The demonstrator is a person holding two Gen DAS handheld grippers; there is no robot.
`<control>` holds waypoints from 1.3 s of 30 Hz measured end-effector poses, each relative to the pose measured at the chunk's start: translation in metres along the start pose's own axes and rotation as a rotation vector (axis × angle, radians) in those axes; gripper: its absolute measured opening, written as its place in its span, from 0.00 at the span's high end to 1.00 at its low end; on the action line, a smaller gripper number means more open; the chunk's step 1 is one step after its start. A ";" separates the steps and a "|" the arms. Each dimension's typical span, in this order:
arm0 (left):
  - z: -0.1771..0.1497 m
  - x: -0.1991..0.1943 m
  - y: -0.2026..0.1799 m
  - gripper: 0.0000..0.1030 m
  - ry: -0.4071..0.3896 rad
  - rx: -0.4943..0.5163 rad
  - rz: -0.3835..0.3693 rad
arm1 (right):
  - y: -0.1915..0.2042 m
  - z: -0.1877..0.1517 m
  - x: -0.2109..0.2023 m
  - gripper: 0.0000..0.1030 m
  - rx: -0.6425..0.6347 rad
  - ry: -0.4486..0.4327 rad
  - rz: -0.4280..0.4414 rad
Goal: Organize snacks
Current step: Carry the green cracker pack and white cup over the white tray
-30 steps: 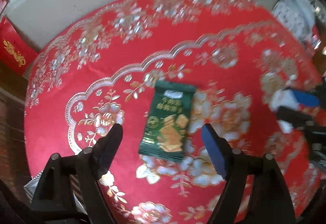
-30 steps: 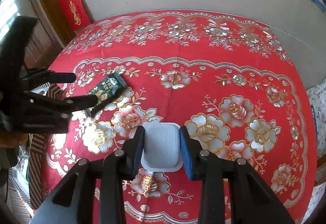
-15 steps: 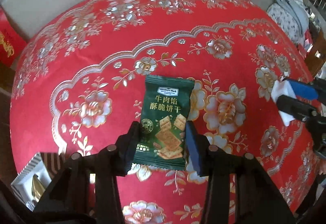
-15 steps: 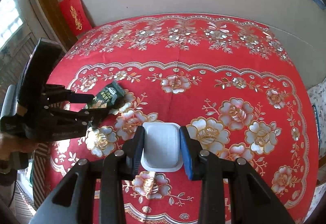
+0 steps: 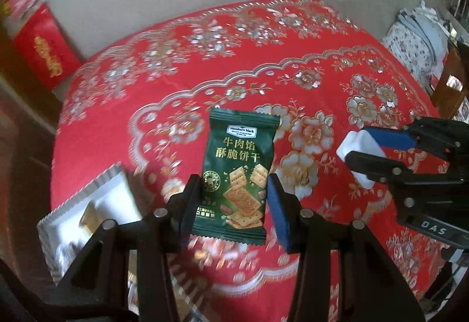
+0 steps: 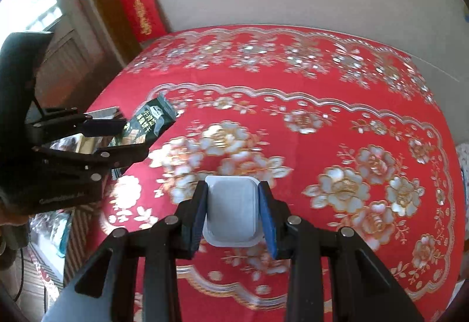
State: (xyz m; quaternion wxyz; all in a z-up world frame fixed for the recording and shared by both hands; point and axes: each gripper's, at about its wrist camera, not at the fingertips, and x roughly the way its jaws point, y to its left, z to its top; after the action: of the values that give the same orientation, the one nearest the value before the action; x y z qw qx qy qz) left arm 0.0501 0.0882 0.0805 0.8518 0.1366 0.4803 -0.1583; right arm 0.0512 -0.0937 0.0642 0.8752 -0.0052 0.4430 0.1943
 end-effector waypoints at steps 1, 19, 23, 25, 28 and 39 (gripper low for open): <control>-0.004 -0.005 0.002 0.54 -0.009 -0.005 0.010 | 0.006 -0.001 -0.001 0.67 -0.011 -0.002 0.007; -0.114 -0.080 0.054 0.54 -0.113 -0.158 0.199 | 0.134 -0.014 -0.007 0.67 -0.198 -0.022 0.146; -0.131 -0.086 0.066 0.54 -0.126 -0.188 0.230 | 0.160 -0.018 -0.003 0.67 -0.235 -0.012 0.170; -0.138 -0.087 0.071 0.54 -0.127 -0.201 0.232 | 0.171 -0.019 -0.001 0.67 -0.253 -0.008 0.179; -0.150 -0.088 0.077 0.54 -0.130 -0.220 0.249 | 0.186 -0.021 0.002 0.67 -0.271 0.000 0.190; -0.201 -0.088 0.110 0.54 -0.141 -0.382 0.222 | 0.230 -0.033 0.017 0.67 -0.339 0.042 0.217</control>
State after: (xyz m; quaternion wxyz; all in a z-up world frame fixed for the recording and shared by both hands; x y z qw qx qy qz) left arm -0.1043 0.2777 0.0641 0.9058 0.0133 0.4230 0.0210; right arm -0.0449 0.1180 0.0683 0.8262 -0.1089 0.4201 0.3594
